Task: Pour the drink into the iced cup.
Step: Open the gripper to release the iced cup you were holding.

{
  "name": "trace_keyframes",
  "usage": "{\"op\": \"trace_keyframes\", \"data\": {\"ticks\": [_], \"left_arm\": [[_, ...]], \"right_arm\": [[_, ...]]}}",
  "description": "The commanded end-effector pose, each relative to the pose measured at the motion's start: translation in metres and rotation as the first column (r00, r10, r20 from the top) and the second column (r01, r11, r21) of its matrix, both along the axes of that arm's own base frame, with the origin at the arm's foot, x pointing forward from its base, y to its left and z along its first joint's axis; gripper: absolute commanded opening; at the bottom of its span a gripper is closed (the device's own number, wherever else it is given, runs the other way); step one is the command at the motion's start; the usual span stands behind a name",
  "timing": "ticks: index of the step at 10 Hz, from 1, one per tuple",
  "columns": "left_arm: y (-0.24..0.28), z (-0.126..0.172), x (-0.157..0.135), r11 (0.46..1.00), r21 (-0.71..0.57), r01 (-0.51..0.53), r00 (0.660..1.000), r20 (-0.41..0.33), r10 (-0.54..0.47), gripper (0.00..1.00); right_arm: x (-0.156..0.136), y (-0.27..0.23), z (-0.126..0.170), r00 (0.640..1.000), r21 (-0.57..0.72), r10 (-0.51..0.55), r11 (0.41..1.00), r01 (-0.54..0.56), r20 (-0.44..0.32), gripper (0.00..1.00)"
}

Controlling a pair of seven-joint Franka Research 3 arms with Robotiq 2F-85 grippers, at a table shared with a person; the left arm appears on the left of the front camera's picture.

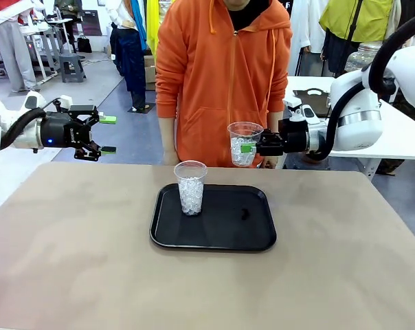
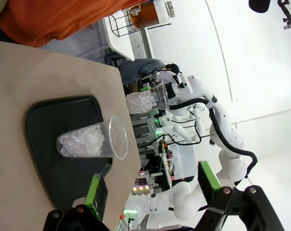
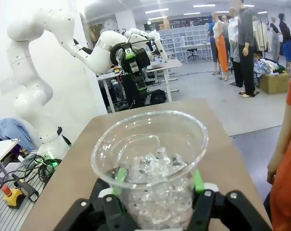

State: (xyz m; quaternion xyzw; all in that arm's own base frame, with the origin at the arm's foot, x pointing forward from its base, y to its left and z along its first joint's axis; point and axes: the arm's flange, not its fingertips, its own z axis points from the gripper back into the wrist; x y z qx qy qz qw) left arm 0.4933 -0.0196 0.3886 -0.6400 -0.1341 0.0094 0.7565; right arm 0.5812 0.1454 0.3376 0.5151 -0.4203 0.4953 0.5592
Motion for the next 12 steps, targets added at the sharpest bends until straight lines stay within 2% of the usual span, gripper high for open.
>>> {"op": "trace_keyframes", "data": {"ticks": [1, 12], "left_arm": [[0.0003, 0.0011, -0.0003, 1.0, -0.008, 0.005, 1.0, 0.015, -0.005, 1.0], [0.0003, 0.0011, -0.0003, 1.0, -0.008, 0.005, 1.0, 0.015, -0.005, 1.0]], "right_arm": [[-0.004, 0.0017, 0.0036, 1.0, 0.015, -0.005, 1.0, 0.005, 0.02, 0.62], [-0.004, 0.0017, 0.0036, 1.0, 0.015, -0.005, 1.0, 0.005, 0.02, 0.62]]}}
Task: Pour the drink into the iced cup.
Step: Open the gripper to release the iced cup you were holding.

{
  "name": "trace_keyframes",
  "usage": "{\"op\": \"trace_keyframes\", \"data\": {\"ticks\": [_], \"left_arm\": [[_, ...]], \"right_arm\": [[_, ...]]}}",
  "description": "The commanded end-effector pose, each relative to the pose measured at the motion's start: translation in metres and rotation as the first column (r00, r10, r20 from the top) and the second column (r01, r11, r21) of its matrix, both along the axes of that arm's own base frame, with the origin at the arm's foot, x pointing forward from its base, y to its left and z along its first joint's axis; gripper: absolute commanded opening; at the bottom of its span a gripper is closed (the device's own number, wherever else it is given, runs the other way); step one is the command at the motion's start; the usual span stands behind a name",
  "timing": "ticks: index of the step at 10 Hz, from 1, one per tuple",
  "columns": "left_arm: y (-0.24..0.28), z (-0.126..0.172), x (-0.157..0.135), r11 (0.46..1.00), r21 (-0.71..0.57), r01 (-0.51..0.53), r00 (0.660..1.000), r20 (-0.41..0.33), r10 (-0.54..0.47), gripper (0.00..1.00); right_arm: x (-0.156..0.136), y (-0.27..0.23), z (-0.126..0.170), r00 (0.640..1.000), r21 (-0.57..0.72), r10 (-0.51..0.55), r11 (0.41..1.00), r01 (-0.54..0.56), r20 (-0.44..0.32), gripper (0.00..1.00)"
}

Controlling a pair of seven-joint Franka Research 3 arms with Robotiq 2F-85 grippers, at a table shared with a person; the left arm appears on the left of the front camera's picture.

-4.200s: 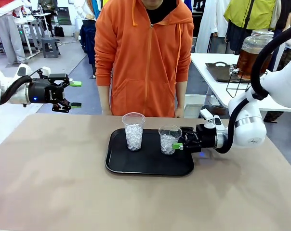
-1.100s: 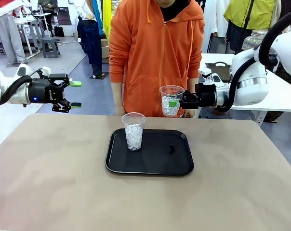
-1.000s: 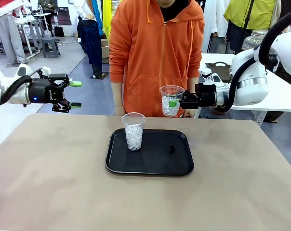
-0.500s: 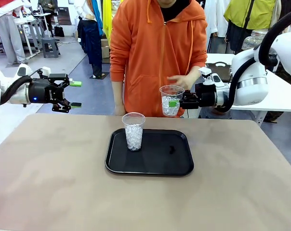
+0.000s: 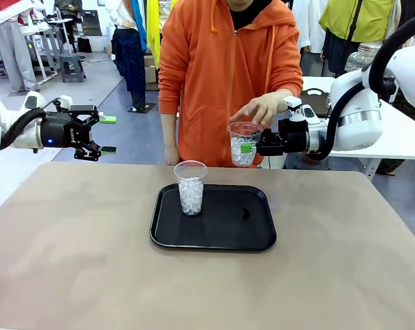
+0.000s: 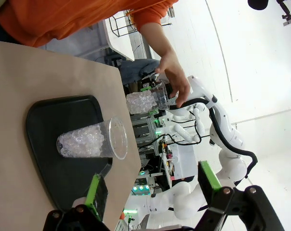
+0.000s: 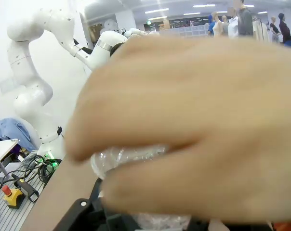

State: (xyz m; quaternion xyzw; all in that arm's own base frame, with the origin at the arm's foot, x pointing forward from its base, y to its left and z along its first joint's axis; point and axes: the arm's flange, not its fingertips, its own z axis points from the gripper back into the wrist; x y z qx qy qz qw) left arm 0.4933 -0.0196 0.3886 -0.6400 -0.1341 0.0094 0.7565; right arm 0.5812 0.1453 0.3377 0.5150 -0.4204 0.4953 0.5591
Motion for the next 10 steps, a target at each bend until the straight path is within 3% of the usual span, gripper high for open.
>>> {"op": "trace_keyframes", "data": {"ticks": [1, 10], "left_arm": [[0.0003, 0.0011, -0.0003, 1.0, -0.008, 0.005, 1.0, 0.015, -0.005, 1.0], [0.0003, 0.0011, -0.0003, 1.0, -0.008, 0.005, 1.0, 0.015, -0.005, 1.0]], "right_arm": [[-0.004, 0.0018, 0.0035, 1.0, 0.015, -0.005, 1.0, 0.005, 0.019, 0.62], [-0.004, 0.0018, 0.0035, 1.0, 0.015, -0.005, 1.0, 0.005, 0.019, 0.62]]}}
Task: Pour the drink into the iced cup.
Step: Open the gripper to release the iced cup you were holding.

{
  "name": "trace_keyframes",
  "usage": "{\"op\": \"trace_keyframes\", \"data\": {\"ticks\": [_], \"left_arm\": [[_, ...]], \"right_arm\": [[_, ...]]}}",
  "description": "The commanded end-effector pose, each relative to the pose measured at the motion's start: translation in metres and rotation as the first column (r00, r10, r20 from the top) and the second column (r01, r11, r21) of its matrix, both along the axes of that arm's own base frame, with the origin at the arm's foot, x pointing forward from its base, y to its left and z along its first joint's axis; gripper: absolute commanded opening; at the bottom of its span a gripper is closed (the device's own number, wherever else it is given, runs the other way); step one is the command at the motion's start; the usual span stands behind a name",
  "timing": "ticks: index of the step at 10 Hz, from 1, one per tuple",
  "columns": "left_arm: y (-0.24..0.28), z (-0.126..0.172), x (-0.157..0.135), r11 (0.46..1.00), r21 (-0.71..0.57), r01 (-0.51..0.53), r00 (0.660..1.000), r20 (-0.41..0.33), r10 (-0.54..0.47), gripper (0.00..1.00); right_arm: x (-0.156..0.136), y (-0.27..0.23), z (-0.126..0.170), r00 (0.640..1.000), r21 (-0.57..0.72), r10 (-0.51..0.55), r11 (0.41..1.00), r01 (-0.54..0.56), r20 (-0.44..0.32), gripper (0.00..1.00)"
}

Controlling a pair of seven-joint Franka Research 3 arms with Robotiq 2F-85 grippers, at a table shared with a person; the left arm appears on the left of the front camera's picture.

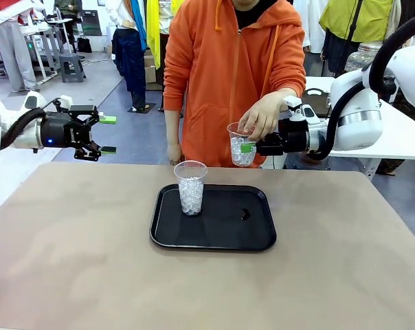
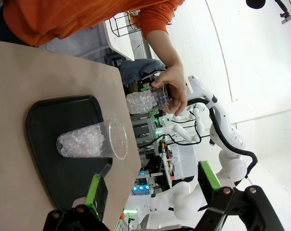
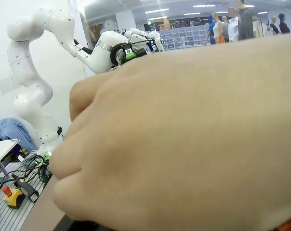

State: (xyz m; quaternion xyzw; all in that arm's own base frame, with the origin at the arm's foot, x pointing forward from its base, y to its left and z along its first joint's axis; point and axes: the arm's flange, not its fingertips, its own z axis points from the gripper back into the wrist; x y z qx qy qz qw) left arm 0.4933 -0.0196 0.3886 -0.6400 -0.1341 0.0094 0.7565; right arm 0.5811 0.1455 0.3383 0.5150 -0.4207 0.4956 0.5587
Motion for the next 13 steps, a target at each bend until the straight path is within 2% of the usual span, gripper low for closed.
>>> {"op": "trace_keyframes", "data": {"ticks": [1, 10, 11, 12, 13], "left_arm": [[0.0, 0.001, 0.0, 1.0, -0.008, 0.005, 1.0, 0.015, -0.005, 1.0], [0.0, 0.001, 0.0, 1.0, -0.008, 0.005, 1.0, 0.015, -0.005, 1.0], [0.0, 0.001, 0.0, 1.0, -0.008, 0.005, 1.0, 0.015, -0.005, 1.0], [0.0, 0.001, 0.0, 1.0, -0.008, 0.005, 1.0, 0.015, -0.005, 1.0], [0.0, 0.001, 0.0, 1.0, -0.008, 0.005, 1.0, 0.015, -0.005, 1.0]], "right_arm": [[-0.004, 0.002, 0.003, 1.0, 0.014, -0.006, 1.0, 0.005, 0.018, 0.62], [-0.004, 0.002, 0.003, 1.0, 0.014, -0.006, 1.0, 0.005, 0.018, 0.62], [0.0, 0.0, 0.0, 1.0, 0.0, 0.0, 1.0, 0.0, 0.001, 0.77], [-0.001, -0.004, 0.0, 1.0, 0.009, -0.003, 1.0, 0.003, -0.018, 0.97], [-0.001, -0.009, 0.0, 1.0, 0.013, 0.001, 1.0, -0.001, -0.02, 1.0]]}}
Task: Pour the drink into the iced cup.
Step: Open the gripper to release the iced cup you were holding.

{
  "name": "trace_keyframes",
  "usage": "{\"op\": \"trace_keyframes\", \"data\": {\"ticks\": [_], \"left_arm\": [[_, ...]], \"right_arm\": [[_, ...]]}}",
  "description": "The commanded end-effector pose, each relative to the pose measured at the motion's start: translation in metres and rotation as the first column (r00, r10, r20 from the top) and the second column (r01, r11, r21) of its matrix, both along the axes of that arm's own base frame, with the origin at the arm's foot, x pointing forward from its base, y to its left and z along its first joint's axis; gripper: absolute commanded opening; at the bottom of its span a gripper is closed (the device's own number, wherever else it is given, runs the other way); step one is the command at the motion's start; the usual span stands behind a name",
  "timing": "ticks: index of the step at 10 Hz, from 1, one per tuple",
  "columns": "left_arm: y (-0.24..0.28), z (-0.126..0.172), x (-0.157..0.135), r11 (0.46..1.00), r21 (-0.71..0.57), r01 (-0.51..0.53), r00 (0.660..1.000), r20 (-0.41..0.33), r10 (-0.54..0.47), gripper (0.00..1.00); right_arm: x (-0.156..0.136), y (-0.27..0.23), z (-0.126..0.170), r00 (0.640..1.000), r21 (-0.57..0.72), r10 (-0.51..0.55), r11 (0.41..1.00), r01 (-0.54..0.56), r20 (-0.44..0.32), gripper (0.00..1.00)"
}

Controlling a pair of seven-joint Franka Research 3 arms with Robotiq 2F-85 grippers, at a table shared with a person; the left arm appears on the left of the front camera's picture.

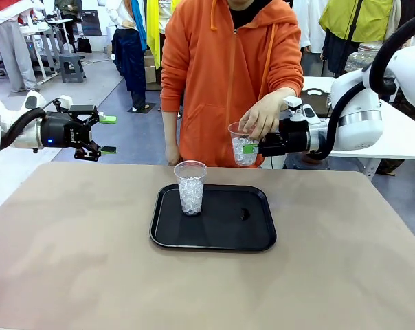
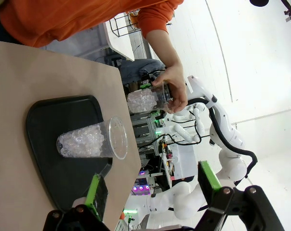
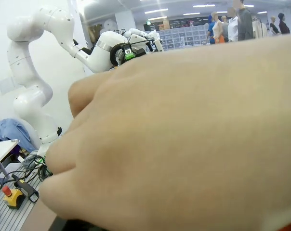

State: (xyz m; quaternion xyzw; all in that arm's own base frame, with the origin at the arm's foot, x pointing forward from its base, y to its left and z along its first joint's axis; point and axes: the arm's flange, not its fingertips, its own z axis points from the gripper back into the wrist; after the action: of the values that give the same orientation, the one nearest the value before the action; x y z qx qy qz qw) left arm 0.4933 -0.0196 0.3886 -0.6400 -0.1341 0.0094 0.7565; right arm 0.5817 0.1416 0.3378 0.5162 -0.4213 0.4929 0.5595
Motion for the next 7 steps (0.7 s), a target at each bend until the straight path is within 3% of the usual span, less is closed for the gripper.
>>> {"op": "trace_keyframes", "data": {"ticks": [1, 7], "left_arm": [[0.0, 0.001, 0.0, 1.0, -0.008, 0.005, 1.0, 0.015, -0.005, 1.0], [0.0, 0.001, 0.0, 1.0, -0.008, 0.005, 1.0, 0.015, -0.005, 1.0]], "right_arm": [[-0.001, -0.011, -0.001, 1.0, 0.002, 0.001, 1.0, -0.001, -0.027, 1.0], [-0.018, -0.087, -0.034, 0.999, -0.006, -0.043, 0.999, 0.043, 0.031, 1.0]]}}
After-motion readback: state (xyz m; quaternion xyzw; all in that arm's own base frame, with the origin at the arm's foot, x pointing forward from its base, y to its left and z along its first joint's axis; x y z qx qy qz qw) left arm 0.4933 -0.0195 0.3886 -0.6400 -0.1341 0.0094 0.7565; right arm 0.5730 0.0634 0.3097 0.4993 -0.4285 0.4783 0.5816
